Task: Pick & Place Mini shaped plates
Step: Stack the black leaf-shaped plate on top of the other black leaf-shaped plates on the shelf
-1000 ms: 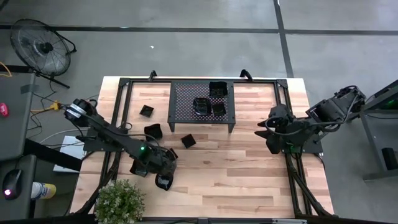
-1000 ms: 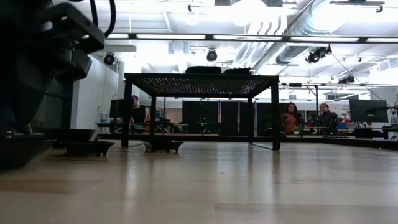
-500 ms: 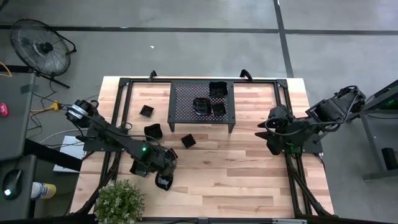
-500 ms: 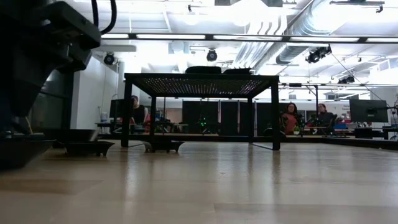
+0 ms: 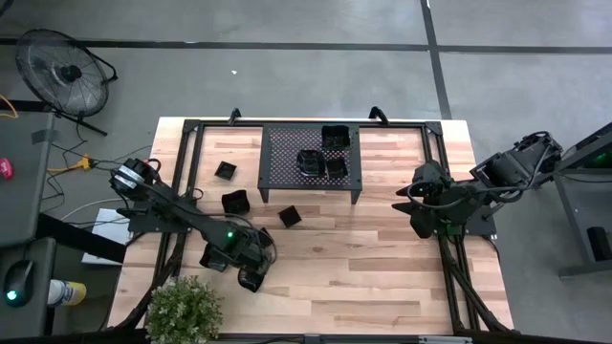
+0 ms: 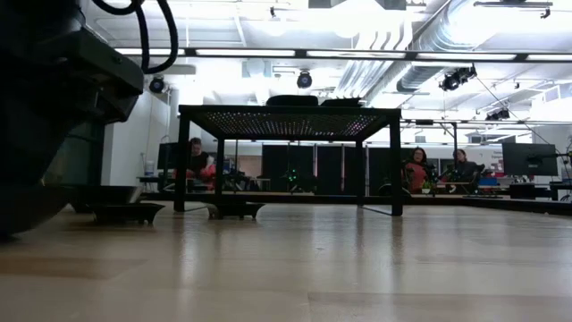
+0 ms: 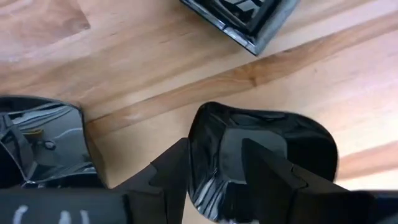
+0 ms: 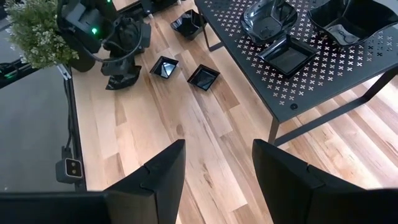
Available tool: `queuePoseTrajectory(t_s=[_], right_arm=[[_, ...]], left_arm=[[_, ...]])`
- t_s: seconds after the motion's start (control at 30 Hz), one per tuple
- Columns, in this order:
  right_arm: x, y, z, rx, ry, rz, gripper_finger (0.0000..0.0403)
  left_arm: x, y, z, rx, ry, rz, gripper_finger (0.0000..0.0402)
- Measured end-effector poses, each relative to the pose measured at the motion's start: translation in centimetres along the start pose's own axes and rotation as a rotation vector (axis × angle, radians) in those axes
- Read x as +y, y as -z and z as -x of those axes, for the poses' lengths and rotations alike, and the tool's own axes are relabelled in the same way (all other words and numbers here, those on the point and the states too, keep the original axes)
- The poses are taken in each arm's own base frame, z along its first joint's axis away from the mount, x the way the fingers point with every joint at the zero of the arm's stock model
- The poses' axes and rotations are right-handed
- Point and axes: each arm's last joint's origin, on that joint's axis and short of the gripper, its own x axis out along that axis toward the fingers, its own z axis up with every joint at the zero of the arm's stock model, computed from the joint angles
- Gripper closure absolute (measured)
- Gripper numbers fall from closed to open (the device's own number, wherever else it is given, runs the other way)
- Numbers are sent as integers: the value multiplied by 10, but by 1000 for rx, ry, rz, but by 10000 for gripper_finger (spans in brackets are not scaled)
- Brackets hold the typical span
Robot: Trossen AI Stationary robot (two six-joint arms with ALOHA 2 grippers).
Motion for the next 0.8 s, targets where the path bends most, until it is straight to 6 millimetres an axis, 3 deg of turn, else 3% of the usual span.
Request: queuePoseTrajectory(t_s=[0.8], right_arm=[[0,0,0,1,0,3,222]], left_arm=[[-3,0,-6,5,8,8,260]])
